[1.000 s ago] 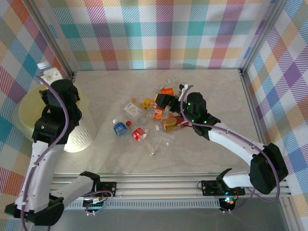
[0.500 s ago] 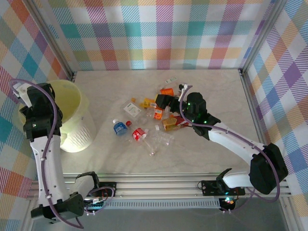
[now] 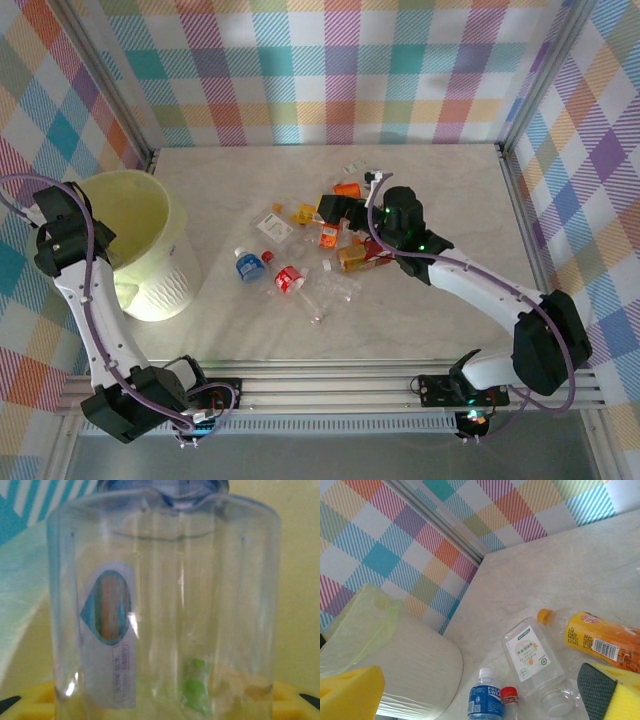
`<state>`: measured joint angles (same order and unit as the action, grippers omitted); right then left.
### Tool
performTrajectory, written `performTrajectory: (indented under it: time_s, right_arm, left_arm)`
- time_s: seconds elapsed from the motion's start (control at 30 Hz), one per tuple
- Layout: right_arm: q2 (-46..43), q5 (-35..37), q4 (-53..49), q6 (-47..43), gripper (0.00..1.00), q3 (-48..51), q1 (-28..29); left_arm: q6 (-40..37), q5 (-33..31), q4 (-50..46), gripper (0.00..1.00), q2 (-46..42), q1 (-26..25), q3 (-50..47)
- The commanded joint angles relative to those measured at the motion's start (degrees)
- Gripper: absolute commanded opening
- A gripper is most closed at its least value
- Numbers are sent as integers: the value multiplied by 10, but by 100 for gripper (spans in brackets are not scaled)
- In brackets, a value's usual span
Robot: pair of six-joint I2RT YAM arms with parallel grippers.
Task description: Put the plastic bottles in the bin
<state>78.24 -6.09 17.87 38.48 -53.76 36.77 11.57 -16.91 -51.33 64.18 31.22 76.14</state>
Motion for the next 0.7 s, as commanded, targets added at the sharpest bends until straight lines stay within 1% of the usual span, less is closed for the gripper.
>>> performTrajectory:
  time_s: [0.0,0.2,0.33,0.4,0.53,0.67]
  right_arm:
    - [7,-8,1,-7,100,-17,1]
    - [14,-5,-5,-9,100,-20,2]
    - [17,-4,-11,-13,100,-20,1]
    - [19,-3,-13,-15,100,-18,1]
    - [21,-3,-13,-10,100,-16,1]
    - [24,-3,-16,-13,100,-17,1]
  left_arm:
    - [13,24,-18,55,0,6,8]
    - [15,40,-18,56,12,6,11]
    - [17,84,-17,57,17,6,19]
    - [19,94,-17,58,19,6,24]
    - [24,57,-29,64,22,5,36]
    - [22,21,-40,67,21,5,45]
